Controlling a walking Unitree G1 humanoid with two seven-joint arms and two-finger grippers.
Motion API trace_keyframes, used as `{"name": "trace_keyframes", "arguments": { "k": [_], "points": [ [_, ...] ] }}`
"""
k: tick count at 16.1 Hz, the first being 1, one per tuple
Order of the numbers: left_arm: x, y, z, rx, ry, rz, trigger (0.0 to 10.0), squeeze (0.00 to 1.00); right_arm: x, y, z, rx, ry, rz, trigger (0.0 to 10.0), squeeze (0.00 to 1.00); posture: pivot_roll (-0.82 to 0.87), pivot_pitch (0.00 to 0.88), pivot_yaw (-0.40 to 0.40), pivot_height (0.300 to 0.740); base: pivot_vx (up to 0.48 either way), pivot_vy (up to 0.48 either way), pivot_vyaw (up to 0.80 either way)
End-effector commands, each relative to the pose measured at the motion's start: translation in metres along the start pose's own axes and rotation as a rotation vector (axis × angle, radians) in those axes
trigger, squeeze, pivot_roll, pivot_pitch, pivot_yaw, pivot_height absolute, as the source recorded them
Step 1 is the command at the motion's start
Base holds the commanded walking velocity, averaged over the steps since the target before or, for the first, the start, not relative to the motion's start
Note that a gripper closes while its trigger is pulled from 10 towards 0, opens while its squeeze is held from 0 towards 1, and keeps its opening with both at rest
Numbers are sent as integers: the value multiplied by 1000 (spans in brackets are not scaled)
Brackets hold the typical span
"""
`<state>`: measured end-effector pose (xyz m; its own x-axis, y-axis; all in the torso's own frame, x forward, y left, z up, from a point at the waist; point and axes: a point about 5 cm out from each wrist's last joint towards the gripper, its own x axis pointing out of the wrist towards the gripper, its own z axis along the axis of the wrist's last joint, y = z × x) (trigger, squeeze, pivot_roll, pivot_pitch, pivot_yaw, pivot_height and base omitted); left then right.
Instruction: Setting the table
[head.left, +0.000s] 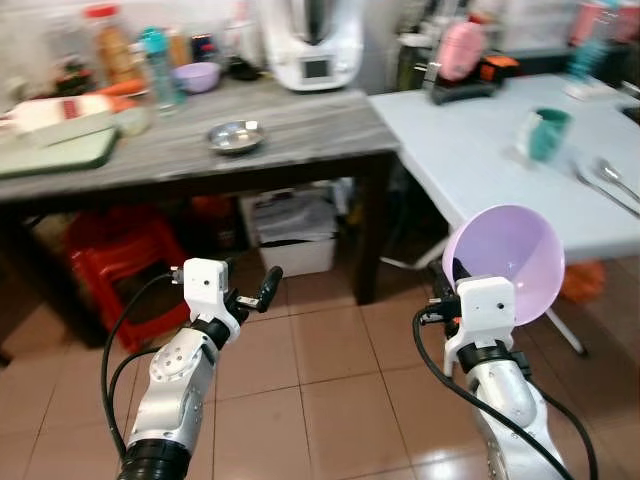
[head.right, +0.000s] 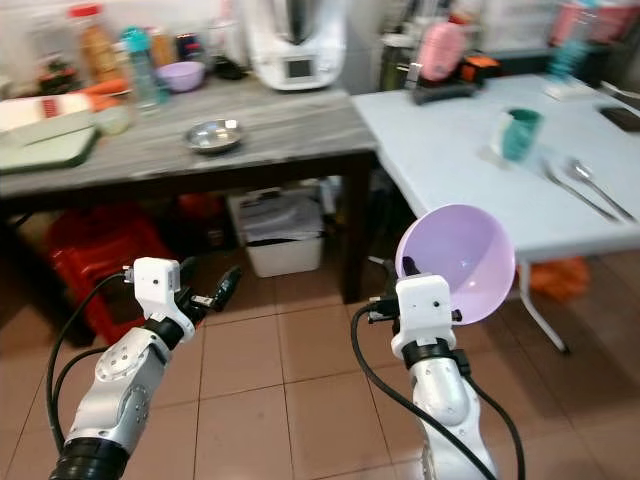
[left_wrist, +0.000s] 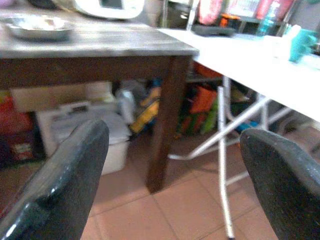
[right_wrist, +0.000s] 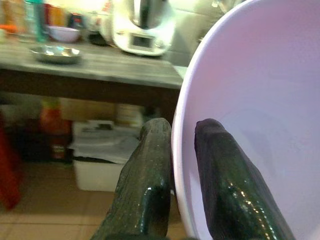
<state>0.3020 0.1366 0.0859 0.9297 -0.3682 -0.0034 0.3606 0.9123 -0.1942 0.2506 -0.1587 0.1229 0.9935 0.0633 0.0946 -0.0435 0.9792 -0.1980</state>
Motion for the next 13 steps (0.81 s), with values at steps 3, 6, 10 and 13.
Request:
{"name": "trace_keyframes", "arguments": {
  "k": [3, 6, 10, 13],
  "points": [
    [-2, 9, 3, 29, 10, 15, 10000, 0, 2, 3, 2, 17, -16, 5, 10000, 0, -73, 0, 71, 740, 0, 0, 0],
    [-3, 11, 5, 43, -2, 14, 10000, 0, 2, 4, 4, 3, -29, 11, 10000, 0, -73, 0, 72, 740, 0, 0, 0],
    [-4, 9, 2, 44, 5, 9, 10000, 0, 2, 5, 4, 0, -33, 23, 10000, 0, -71, 0, 67, 740, 68, 0, 623],
    [-5, 9, 2, 46, 5, 11, 10000, 0, 1, 6, 3, 4, -31, 30, 10000, 0, -69, 0, 64, 740, 299, 0, 652]
  ]
}}
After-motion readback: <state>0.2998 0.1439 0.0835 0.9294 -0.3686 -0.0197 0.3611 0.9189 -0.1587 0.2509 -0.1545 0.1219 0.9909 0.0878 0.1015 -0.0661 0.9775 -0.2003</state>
